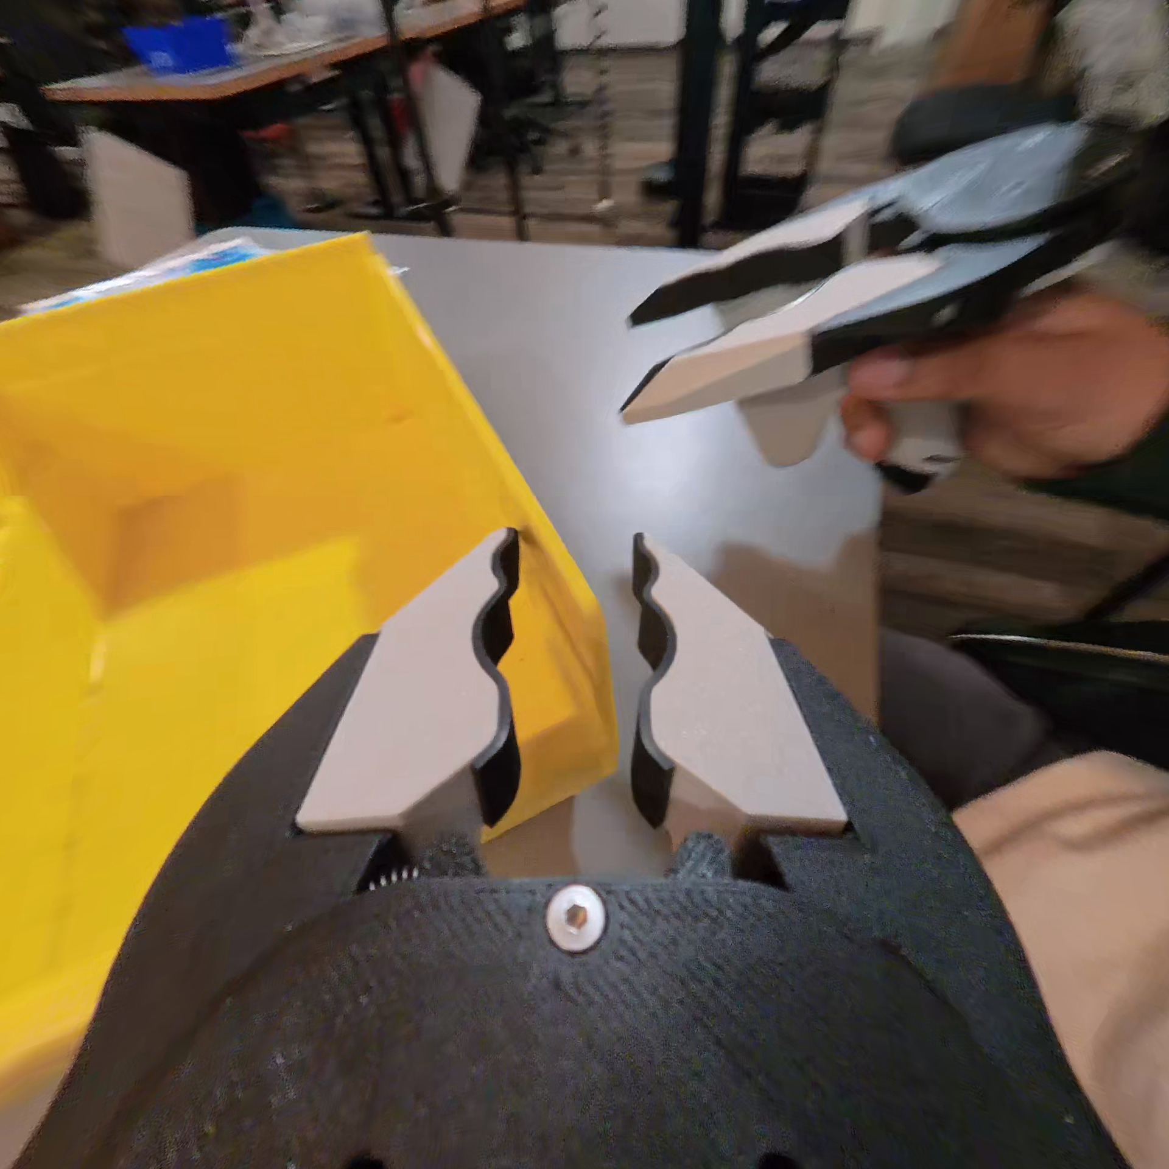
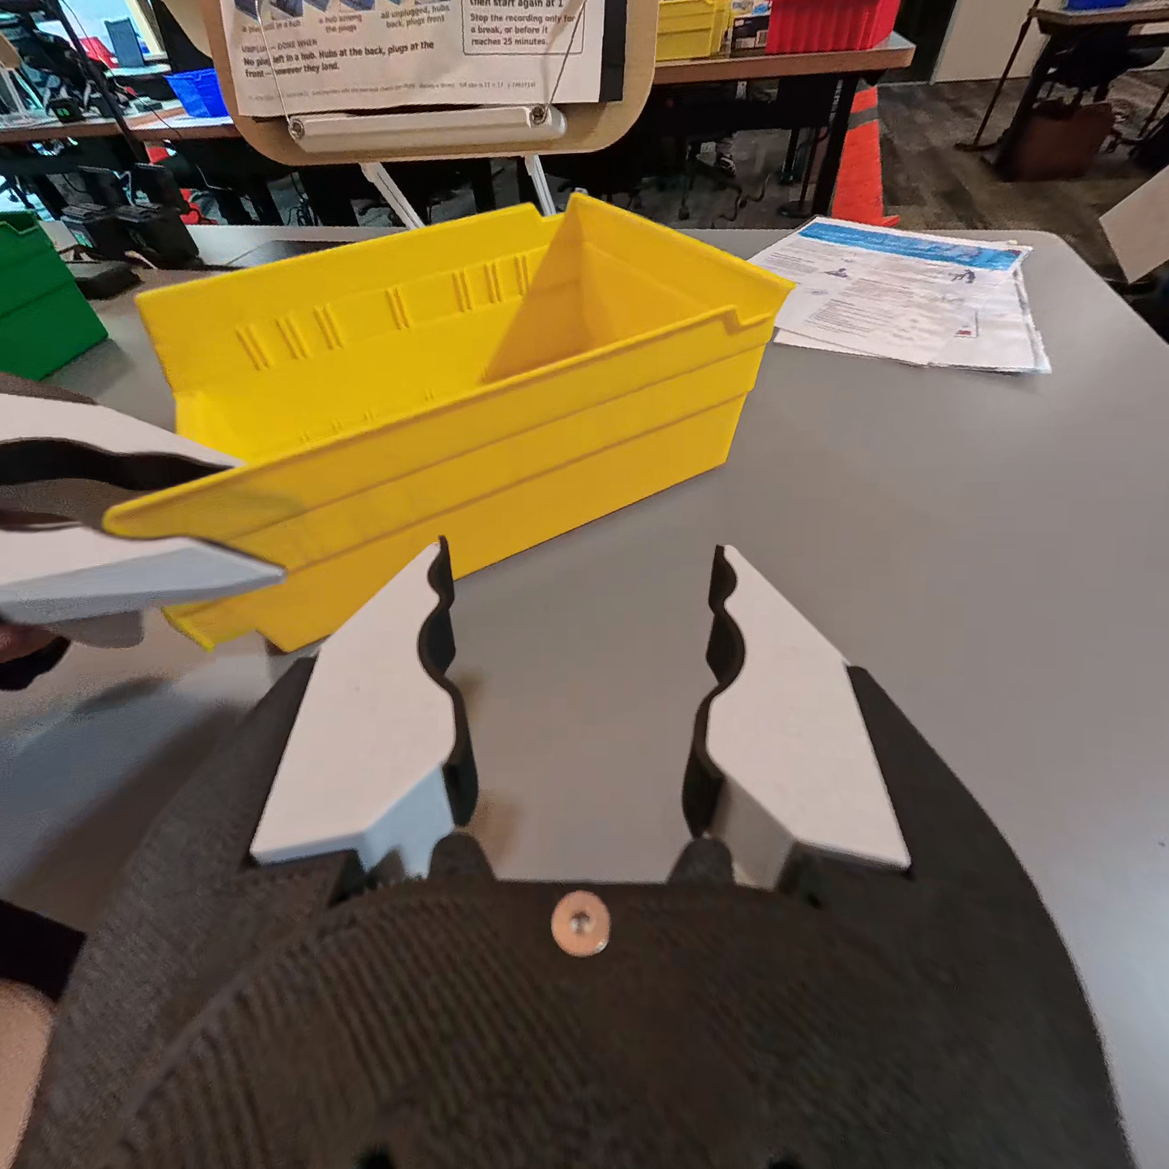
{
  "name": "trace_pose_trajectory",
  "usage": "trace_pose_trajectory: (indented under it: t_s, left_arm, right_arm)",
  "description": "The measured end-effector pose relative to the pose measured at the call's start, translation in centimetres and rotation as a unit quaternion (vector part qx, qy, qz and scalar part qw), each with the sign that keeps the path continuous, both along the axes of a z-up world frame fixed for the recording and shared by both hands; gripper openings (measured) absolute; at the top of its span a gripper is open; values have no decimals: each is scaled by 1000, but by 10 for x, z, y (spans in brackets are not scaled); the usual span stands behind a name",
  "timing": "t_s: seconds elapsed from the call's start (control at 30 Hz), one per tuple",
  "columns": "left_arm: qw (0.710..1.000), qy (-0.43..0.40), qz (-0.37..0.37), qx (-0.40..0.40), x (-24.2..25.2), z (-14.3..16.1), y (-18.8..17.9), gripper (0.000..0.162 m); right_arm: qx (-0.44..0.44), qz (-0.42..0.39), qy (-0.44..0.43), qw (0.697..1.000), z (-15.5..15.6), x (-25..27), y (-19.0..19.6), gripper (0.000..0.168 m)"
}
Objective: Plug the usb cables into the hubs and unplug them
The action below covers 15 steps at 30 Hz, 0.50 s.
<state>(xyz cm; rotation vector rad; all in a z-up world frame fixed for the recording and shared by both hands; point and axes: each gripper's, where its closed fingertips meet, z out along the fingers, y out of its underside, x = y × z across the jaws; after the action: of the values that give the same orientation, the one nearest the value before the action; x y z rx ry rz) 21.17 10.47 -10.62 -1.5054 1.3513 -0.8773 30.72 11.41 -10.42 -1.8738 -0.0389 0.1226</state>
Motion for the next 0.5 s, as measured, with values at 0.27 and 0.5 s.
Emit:
trace_pose_trajectory:
  t_s: [0.27, 0.5]
  left_arm:
    - [964, -190, 122, -142, -84, 82, 111, 66]
    - [954, -106, 267, -82, -142, 14, 168, 77]
  right_arm:
    - [2, 34, 19, 999, 3, -9, 1, 85]
    - [9, 210, 44, 977, 19, -110, -8, 116]
